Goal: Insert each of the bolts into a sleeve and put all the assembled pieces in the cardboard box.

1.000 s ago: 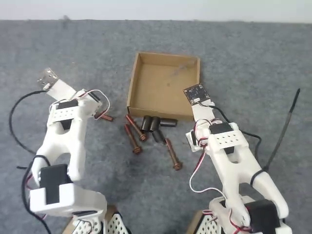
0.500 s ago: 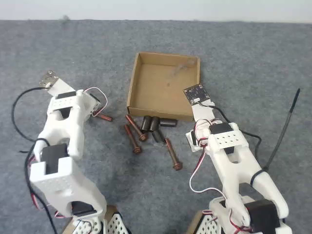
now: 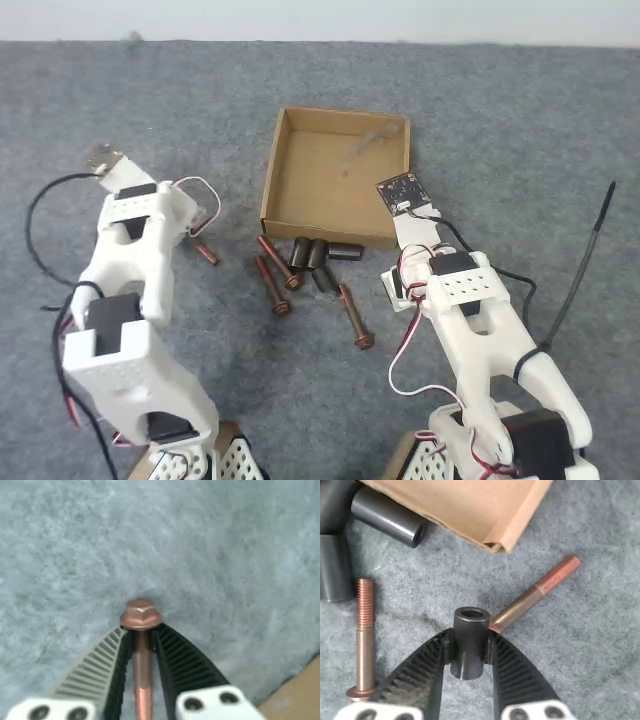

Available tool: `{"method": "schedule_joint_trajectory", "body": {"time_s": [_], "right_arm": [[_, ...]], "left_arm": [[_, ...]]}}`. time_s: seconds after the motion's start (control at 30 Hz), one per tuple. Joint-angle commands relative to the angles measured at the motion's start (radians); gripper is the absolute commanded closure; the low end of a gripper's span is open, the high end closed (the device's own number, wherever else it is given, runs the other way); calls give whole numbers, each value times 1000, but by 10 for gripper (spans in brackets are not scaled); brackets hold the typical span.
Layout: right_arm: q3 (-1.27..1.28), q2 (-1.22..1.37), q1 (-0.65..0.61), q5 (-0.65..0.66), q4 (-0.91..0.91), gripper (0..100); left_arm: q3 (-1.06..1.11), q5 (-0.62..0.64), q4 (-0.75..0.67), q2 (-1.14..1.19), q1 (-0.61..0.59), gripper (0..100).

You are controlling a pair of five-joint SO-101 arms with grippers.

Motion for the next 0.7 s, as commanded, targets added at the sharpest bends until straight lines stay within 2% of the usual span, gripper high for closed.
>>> {"method": "schedule_joint_trajectory", "body": {"time_s": [0.0,0.43,0.67], "right_arm": [[-5,-47,-7,14,-18,992],[-5,-47,-7,14,-18,992],[2,-47,-7,14,-19,992]], "left_arm": [[-22,-98,60,-77,46,989],[147,-437,9,-242,192,988],[145,-459,9,-239,199,987]]}}
